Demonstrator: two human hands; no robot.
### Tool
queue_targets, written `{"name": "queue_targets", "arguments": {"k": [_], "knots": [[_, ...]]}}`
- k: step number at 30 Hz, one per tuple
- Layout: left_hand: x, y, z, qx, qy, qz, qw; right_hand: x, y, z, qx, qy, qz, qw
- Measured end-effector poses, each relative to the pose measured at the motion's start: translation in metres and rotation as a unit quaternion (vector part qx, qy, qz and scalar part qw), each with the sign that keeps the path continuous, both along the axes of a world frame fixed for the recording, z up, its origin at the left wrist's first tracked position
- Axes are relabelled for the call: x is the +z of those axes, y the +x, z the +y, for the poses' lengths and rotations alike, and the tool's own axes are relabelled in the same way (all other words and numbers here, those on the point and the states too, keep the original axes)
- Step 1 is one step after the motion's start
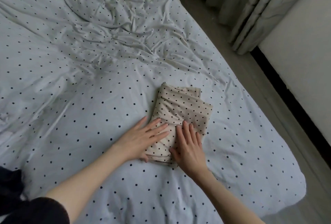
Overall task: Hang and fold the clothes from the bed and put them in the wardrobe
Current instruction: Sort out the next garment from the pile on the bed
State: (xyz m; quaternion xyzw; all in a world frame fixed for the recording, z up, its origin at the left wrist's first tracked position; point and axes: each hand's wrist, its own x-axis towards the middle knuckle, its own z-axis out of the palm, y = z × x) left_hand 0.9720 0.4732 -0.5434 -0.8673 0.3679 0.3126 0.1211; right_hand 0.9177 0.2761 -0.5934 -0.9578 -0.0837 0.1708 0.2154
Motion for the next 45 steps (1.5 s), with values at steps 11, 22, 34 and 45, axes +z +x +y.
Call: {"name": "queue_targets", "arguments": {"k": [11,22,34,45], "knots": [[-0.012,0.072,-0.002,-0.25,0.0,-0.13,0.96,-0.004,0.009,-0.013,-0.011,0.107,0.024,0.994],[-0.008,0.093,-0.038,-0.336,-0.114,-0.268,0.896,0.026,0.014,-0.008,-0.127,0.18,0.005,0.975],[0.091,0.028,0.053,0.079,0.042,-0.35,0.932,0.093,0.044,0.103,-0.006,0.058,0.006,0.998],[0.026,-0.04,0.128,0.184,-0.044,-0.369,0.91,0.052,0.038,0.168,0.097,-0.103,-0.224,0.964]]}}
